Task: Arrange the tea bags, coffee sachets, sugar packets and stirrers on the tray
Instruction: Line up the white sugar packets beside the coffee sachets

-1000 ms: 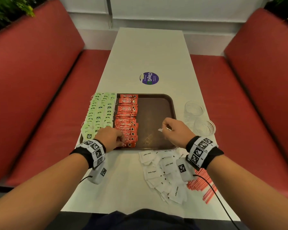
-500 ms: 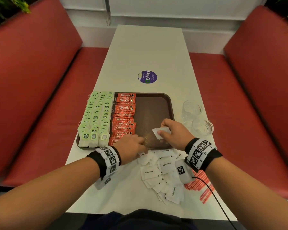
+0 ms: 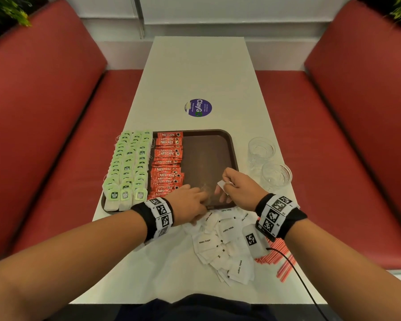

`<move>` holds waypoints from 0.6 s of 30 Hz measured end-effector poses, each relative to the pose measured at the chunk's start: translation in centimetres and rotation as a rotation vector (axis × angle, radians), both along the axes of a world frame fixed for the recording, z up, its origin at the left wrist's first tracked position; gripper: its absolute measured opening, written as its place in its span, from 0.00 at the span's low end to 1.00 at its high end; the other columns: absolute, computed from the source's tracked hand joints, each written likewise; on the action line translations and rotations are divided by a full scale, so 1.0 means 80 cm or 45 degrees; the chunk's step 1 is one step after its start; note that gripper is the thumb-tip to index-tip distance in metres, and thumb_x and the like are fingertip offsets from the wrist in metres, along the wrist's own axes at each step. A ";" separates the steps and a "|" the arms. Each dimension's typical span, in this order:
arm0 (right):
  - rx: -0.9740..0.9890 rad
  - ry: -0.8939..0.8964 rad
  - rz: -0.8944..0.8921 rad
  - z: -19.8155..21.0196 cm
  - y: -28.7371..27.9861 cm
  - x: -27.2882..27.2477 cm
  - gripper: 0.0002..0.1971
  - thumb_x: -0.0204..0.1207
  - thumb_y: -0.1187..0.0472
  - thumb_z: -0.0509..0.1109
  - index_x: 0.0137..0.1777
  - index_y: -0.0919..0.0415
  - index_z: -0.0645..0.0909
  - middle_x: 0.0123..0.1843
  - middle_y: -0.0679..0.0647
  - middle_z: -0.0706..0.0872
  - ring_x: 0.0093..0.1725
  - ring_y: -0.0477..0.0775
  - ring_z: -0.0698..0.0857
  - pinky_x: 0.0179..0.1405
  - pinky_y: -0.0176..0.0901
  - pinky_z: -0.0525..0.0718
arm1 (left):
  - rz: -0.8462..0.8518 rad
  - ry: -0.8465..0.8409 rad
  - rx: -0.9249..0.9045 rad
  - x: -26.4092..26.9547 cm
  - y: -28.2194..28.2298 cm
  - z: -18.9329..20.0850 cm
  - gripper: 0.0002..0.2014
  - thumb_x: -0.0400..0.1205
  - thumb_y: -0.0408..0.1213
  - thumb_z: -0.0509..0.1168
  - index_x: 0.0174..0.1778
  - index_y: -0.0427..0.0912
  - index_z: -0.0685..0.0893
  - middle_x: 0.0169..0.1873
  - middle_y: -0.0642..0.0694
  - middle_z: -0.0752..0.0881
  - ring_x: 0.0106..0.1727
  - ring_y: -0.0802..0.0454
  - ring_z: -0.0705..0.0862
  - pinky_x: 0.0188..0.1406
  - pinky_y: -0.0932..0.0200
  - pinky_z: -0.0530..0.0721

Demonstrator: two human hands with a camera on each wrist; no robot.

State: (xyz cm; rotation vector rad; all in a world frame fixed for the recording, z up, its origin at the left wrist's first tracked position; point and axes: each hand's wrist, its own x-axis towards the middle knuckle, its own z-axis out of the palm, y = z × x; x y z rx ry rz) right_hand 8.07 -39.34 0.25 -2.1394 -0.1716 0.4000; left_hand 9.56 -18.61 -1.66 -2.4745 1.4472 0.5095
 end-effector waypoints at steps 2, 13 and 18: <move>0.025 0.023 -0.012 -0.001 0.002 0.001 0.11 0.81 0.71 0.56 0.41 0.55 0.64 0.43 0.55 0.90 0.38 0.60 0.90 0.39 0.49 0.87 | 0.022 0.017 0.038 0.001 0.002 -0.003 0.21 0.80 0.52 0.70 0.69 0.55 0.80 0.65 0.48 0.74 0.64 0.46 0.75 0.58 0.50 0.73; 0.022 0.098 0.037 -0.014 0.006 0.003 0.11 0.78 0.72 0.56 0.43 0.53 0.66 0.37 0.49 0.85 0.32 0.51 0.75 0.34 0.48 0.76 | -0.007 0.011 0.019 0.006 0.009 -0.011 0.19 0.77 0.58 0.71 0.62 0.57 0.84 0.61 0.48 0.72 0.61 0.47 0.72 0.54 0.51 0.71; -0.006 0.059 0.074 -0.016 0.007 0.005 0.07 0.80 0.67 0.59 0.49 0.53 0.69 0.38 0.53 0.84 0.30 0.50 0.75 0.34 0.48 0.77 | -0.012 -0.057 -0.079 0.005 0.016 -0.017 0.12 0.81 0.54 0.68 0.58 0.56 0.87 0.58 0.49 0.76 0.59 0.47 0.75 0.48 0.53 0.68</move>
